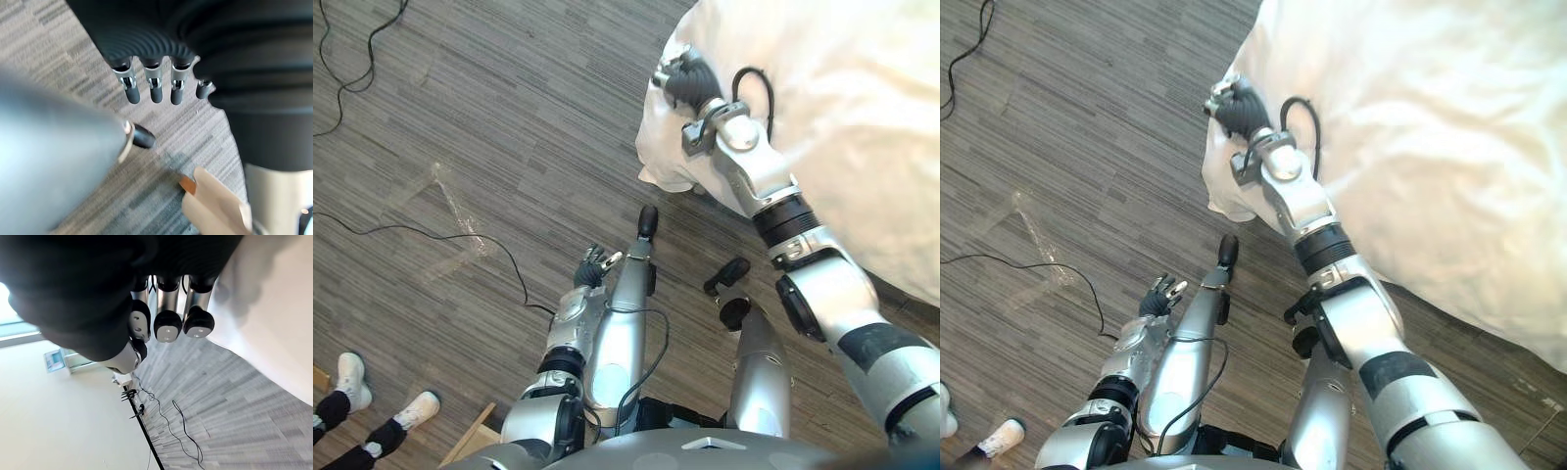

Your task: Tidy the bed and pick cloth on bed and put in laundry

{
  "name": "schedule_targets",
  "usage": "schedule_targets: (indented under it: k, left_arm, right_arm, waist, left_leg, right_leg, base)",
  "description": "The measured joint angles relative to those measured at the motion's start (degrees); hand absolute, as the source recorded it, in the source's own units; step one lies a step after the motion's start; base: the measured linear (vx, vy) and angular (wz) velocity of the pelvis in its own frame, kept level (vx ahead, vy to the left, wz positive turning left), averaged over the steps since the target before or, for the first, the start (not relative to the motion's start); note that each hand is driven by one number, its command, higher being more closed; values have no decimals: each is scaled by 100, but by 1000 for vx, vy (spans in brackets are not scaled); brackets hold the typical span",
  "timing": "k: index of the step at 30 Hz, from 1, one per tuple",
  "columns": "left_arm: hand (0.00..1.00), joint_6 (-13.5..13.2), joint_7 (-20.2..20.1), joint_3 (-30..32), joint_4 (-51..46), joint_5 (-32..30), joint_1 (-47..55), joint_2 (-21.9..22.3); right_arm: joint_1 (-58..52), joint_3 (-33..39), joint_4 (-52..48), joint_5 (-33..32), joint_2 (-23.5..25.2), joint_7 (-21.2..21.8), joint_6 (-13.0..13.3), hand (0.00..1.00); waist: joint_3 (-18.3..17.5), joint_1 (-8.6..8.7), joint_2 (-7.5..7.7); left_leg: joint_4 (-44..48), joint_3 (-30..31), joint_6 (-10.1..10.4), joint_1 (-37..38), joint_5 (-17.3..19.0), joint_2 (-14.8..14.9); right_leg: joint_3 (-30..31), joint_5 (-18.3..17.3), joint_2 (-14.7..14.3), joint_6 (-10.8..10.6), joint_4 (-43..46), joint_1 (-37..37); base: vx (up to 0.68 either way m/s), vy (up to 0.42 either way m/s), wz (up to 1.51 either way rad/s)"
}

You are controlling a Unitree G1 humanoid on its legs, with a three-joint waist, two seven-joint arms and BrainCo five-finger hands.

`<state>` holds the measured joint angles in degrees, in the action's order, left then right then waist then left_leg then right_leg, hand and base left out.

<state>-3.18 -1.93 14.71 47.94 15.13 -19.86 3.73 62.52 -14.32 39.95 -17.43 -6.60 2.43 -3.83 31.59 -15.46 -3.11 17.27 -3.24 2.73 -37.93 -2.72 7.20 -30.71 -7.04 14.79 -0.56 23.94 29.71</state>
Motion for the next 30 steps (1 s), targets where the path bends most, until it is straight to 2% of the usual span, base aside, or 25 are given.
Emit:
schedule_targets:
  k: [5, 11, 13, 14, 16, 17, 19, 20, 22, 23, 24, 25, 26, 28, 30]
  left_arm:
    - [0, 31, 261, 109, 1, 17, -177, 243]
    - [0, 127, 457, 123, -5, 376, -315, 391]
    - [0, 183, 494, 120, 17, 392, -312, 385]
    - [0, 195, 504, 98, 30, 404, -309, 372]
    - [0, 294, 634, -195, 83, 492, -288, 200]
    - [0, 300, 661, -291, 84, 530, -270, 153]
    - [0, 425, 714, -745, 92, 628, -182, -5]
    - [0, 458, 715, -832, 108, 628, -141, -43]
    - [0, 660, 705, -1196, 196, 624, 129, -234]
    - [0, 702, 703, -1249, 196, 620, 210, -266]
    - [0, 795, 694, -1272, 184, 598, 395, -284]
    - [0, 887, 691, -1376, 183, 542, 604, -328]
    - [0, 923, 689, -1428, 183, 530, 723, -351]
    - [0, 1072, 663, -1593, 199, 299, 1191, -457]
    - [0, 1138, 597, -1680, 319, 100, 1525, -511]
  right_arm:
    - [-339, -5, 684, 6, 419, 297, 231, 100]
    - [-1583, -37, 1352, -53, 725, 569, 299, 100]
    - [-2322, 11, 1415, -54, 634, 691, 306, 100]
    - [-2478, 23, 1418, -56, 601, 729, 331, 100]
    - [-2991, 25, 1427, -32, 535, 963, 562, 100]
    - [-3114, 15, 1421, -25, 537, 1044, 630, 100]
    - [-3617, -124, 1335, 18, 534, 1361, 874, 100]
    - [-3752, -222, 1303, 37, 528, 1464, 935, 100]
    - [-4315, -723, 1082, 82, 500, 2024, 1112, 100]
    - [-4434, -850, 1009, 81, 481, 2189, 1177, 100]
    - [-4683, -1095, 823, 65, 411, 2529, 1263, 100]
    - [-4901, -1324, 649, -19, 334, 2888, 1317, 100]
    - [-5010, -1424, 569, -61, 308, 3056, 1338, 100]
    - [-5343, -1740, 282, -488, 311, 3590, 1337, 100]
    - [-5515, -2045, 60, -806, 323, 3862, 1338, 100]
  waist:
    - [-2, 115, -4]
    - [-15, 423, -18]
    - [-21, 669, -21]
    - [-24, 722, -21]
    - [-32, 952, -27]
    - [-43, 998, -26]
    - [-162, 1164, -65]
    - [-199, 1191, -67]
    - [-389, 1286, -60]
    - [-407, 1300, -64]
    - [-469, 1314, -83]
    - [-594, 1328, -95]
    - [-687, 1340, -93]
    - [-1069, 1340, -46]
    - [-1293, 1340, -30]
  left_leg:
    - [18, -235, -1, 76, 16, 10]
    - [-75, -555, -29, 442, 33, -10]
    - [-159, -712, -45, 761, 45, -17]
    - [-200, -762, -45, 870, 45, -19]
    - [-387, -983, -45, 1325, 45, -37]
    - [-444, -1030, -44, 1440, 45, -48]
    - [-710, -1046, 23, 1818, 14, -56]
    - [-786, -1052, 45, 1927, 3, -57]
    - [-1062, -1061, 99, 2398, -29, -48]
    - [-1105, -1064, 97, 2526, -39, -45]
    - [-1154, -1075, 100, 2766, -41, -31]
    - [-1231, -1083, 122, 2973, -24, -22]
    - [-1262, -1085, 127, 3045, -21, -20]
    - [-1428, -1171, 156, 3363, 3, -18]
    - [-1531, -1201, 168, 3667, 60, -25]
  right_leg:
    - [183, -35, 62, 5, 110, 72]
    - [472, -10, 124, -31, 146, -40]
    - [626, 15, 118, -53, 110, -228]
    - [667, 25, 120, -50, 104, -271]
    - [871, 51, 93, -52, 36, -500]
    - [917, 51, 76, -53, 4, -562]
    - [954, 46, 9, -59, -148, -834]
    - [956, 38, -12, -68, -186, -919]
    - [953, 14, -90, -103, -365, -1323]
    - [952, 13, -108, -109, -410, -1444]
    - [955, 36, -170, -136, -546, -1709]
    - [950, 73, -230, -177, -686, -1944]
    - [950, 88, -260, -197, -743, -2041]
    - [950, 154, -333, -265, -1047, -2389]
    - [950, 236, -397, -309, -1346, -2750]
  base:
    - [37, -9, -10]
    - [7, -6, -20]
    - [-5, -8, -31]
    - [-1, -2, -45]
    - [0, 0, -50]
    - [3, 1, -44]
    - [28, -13, -22]
    - [51, -29, -9]
    - [107, -36, -11]
    - [108, -25, -13]
    - [110, -14, -12]
    - [83, -9, -9]
    - [131, -7, -5]
    - [172, 20, -12]
    - [153, 35, -12]
